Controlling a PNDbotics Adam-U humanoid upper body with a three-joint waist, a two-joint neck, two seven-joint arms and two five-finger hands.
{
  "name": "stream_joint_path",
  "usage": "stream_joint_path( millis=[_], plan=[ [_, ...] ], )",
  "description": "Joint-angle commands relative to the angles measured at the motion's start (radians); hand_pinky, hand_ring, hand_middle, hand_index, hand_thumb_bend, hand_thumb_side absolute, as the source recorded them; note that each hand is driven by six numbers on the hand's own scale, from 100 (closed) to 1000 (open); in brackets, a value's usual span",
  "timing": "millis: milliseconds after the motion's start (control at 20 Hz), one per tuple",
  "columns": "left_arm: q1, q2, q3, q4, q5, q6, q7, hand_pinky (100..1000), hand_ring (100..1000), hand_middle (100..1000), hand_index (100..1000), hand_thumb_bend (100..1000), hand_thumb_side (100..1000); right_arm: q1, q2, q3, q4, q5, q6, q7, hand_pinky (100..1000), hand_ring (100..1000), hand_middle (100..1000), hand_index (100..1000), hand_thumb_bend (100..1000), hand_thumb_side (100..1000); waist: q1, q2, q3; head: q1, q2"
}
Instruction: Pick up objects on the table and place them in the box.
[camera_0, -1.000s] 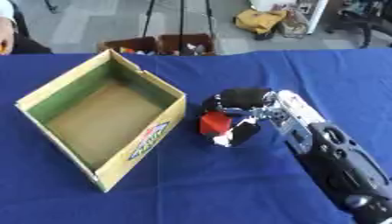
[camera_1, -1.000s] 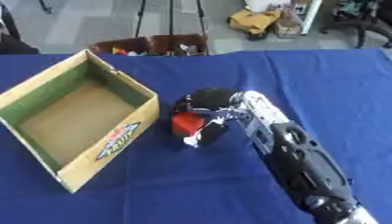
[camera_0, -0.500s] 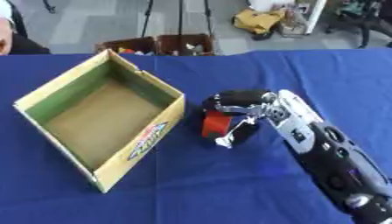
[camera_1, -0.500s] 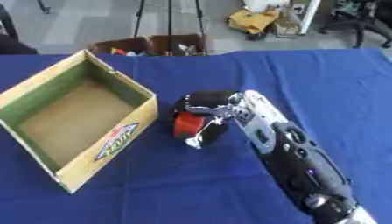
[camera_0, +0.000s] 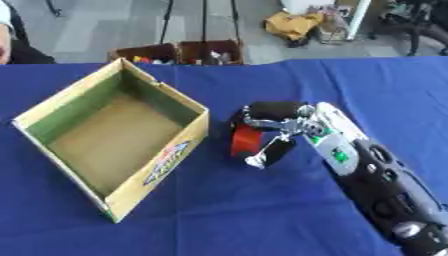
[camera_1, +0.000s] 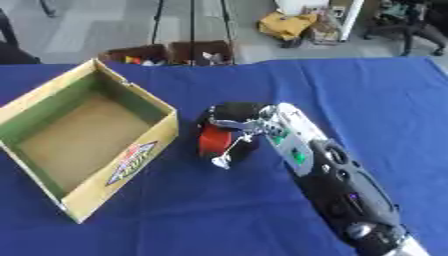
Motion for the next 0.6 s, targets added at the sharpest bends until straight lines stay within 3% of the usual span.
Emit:
stream_joint_path(
  millis=[50,600],
  plan=[
    [-0.010,0.021,0.006,-0.018,0.002,-0.002,0.002,509,749,842,895,100,886,-0.013,-0.034,-0.007,-0.035,-0.020,0.009,-0.047,383,406,613,815,100,100,-0.005,-0.030,0.001,-0.001,-0.009],
    [-0.011,0.026,0.005,-0.018,0.005,-0.004,0.006,510,749,840,895,100,884,-0.034,-0.072,-0.005,-0.113,-0.101,0.014,-0.107,384,395,596,799,100,100,-0.005,-0.034,0.002,-0.008,-0.011]
  ],
)
